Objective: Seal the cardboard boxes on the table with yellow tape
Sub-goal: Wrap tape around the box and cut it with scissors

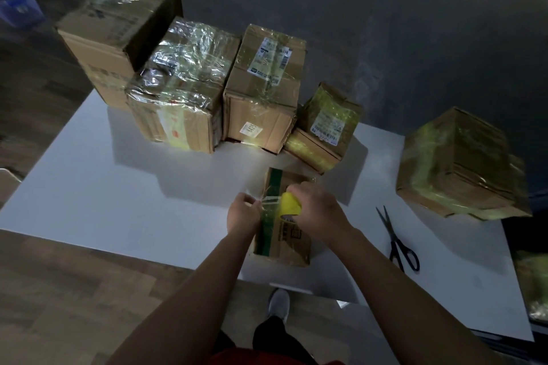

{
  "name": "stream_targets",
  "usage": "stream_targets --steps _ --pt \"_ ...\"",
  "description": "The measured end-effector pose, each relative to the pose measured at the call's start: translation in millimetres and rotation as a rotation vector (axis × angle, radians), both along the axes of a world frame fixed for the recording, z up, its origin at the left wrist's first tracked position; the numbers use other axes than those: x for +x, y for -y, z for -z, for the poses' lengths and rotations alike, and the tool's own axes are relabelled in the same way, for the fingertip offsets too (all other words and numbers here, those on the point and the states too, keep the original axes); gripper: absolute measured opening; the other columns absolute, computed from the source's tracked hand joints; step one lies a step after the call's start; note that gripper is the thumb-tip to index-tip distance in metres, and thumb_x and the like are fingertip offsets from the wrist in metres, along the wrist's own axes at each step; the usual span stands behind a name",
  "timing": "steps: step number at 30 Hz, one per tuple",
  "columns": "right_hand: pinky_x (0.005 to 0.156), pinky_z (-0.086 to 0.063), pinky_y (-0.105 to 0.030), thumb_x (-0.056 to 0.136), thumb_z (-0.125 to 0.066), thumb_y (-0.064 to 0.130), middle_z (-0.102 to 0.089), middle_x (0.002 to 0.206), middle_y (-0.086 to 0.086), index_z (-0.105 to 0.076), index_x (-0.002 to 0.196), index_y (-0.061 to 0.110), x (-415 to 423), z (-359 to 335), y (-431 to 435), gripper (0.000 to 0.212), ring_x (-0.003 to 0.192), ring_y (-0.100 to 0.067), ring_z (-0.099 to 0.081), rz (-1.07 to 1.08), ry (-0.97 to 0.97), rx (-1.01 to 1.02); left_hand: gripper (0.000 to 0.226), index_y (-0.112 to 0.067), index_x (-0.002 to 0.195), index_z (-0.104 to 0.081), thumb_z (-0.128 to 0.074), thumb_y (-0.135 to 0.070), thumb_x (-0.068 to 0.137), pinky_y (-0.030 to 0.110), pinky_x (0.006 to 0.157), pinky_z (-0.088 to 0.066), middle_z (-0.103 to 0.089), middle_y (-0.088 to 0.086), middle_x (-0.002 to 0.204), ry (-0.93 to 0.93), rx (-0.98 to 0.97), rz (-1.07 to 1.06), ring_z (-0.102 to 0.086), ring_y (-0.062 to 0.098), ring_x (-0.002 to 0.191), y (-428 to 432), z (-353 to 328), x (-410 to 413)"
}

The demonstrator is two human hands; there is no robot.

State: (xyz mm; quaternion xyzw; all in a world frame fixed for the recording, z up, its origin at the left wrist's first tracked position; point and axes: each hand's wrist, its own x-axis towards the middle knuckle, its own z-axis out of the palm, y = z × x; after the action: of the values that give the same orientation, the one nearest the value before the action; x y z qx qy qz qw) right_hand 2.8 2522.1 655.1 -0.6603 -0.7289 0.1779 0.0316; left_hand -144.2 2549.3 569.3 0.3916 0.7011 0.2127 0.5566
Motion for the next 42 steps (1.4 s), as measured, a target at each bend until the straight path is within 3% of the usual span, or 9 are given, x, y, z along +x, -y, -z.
stream_targets --steps 8,13,16,23,27,31,35,39,42 --pt "0.074 -0.031 -0.029 0.078 -0.072 0.023 -0.059 0.108 -0.005 -0.055 0.118 0.017 -2.2 2.2 -1.6 0.044 0.099 -0.023 -0.054 -0.014 0.026 0.008 0.043 -0.018 0.086 -0.071 -0.041 -0.048 0.097 0.036 0.068 -0.056 -0.067 0.005 0.078 -0.232 0.209 0.211 -0.064 0.02 0.072 15.6 -8.0 10.0" --pt "0.085 -0.044 -0.032 0.079 -0.073 0.019 -0.051 0.123 -0.001 -0.044 0.133 0.022 14.4 -3.8 1.4 0.061 0.106 -0.014 -0.048 -0.016 -0.225 -0.11 0.033 -0.017 0.095 -0.07 -0.051 -0.043 0.096 0.038 0.073 -0.058 -0.067 0.001 0.084 -0.23 0.178 0.212 -0.064 0.016 0.075 10.5 -6.6 9.8" --pt "0.072 -0.045 -0.029 0.085 -0.067 0.018 -0.05 0.104 0.009 -0.044 0.131 0.024 30.4 -5.3 9.3 0.052 0.09 -0.01 -0.051 0.023 -0.267 -0.175 0.03 -0.016 0.096 -0.067 -0.054 -0.043 0.094 0.039 0.074 -0.057 -0.064 -0.001 0.086 -0.241 0.159 0.18 -0.063 0.014 0.075 10.3 -6.8 12.1" --pt "0.075 -0.038 -0.028 0.077 -0.07 0.039 -0.067 0.106 -0.007 -0.056 0.127 0.022 58.5 -5.7 9.2 0.055 0.093 -0.03 -0.062 -0.051 -0.006 -0.019 0.027 -0.017 0.101 -0.059 -0.056 -0.043 0.093 0.034 0.068 -0.052 -0.057 -0.003 0.093 -0.292 0.098 0.154 -0.059 0.013 0.077 8.5 -9.0 17.3" --pt "0.077 -0.033 -0.028 0.08 -0.072 0.03 -0.062 0.116 -0.009 -0.05 0.131 0.021 57.0 -8.2 10.2 0.057 0.102 -0.031 -0.058 -0.02 -0.007 0.026 0.032 -0.014 0.119 -0.055 -0.062 -0.028 0.092 0.033 0.08 -0.048 -0.054 0.005 0.119 -0.462 0.419 0.234 -0.054 0.019 0.101 17.7 -14.2 21.4" --pt "0.082 -0.039 -0.033 0.082 -0.07 0.031 -0.062 0.114 -0.007 -0.051 0.127 0.019 55.6 -4.2 15.9 0.05 0.103 -0.03 -0.058 -0.017 -0.015 0.014 0.073 -0.007 0.137 -0.051 -0.08 -0.023 0.072 0.044 0.102 -0.041 -0.051 0.014 0.14 -0.558 0.865 0.743 -0.052 0.033 0.125 34.4 -7.4 19.8" --pt "0.077 -0.042 -0.029 0.078 -0.075 0.026 -0.062 0.114 -0.005 -0.051 0.123 0.022 55.3 -4.0 16.1 0.051 0.098 -0.026 -0.059 0.049 -0.19 -0.029 0.072 -0.012 0.154 0.004 -0.025 -0.05 0.1 0.036 0.12 0.006 0.012 0.006 0.156 -0.609 0.7 0.957 0.009 0.022 0.148 46.4 2.3 18.5" --pt "0.068 -0.04 -0.027 0.081 -0.072 0.014 -0.064 0.104 -0.009 -0.051 0.127 0.015 62.7 0.2 22.9 0.051 0.091 -0.027 -0.062 0.089 -0.277 -0.042 0.072 -0.013 0.151 0.014 -0.007 -0.056 0.097 0.038 0.121 0.006 0.014 0.008 0.159 -0.706 0.675 1.067 0.016 0.021 0.147 44.7 -0.5 15.7" --pt "0.068 -0.044 -0.03 0.079 -0.073 0.021 -0.067 0.098 -0.014 -0.055 0.126 0.011 75.0 2.4 26.6 0.051 0.089 -0.031 -0.063 0.044 -0.144 -0.012 0.07 -0.012 0.15 0.015 -0.004 -0.055 0.098 0.036 0.118 0.012 0.019 0.008 0.156 -0.768 0.655 1.113 0.018 0.023 0.146 46.3 -6.5 17.4"
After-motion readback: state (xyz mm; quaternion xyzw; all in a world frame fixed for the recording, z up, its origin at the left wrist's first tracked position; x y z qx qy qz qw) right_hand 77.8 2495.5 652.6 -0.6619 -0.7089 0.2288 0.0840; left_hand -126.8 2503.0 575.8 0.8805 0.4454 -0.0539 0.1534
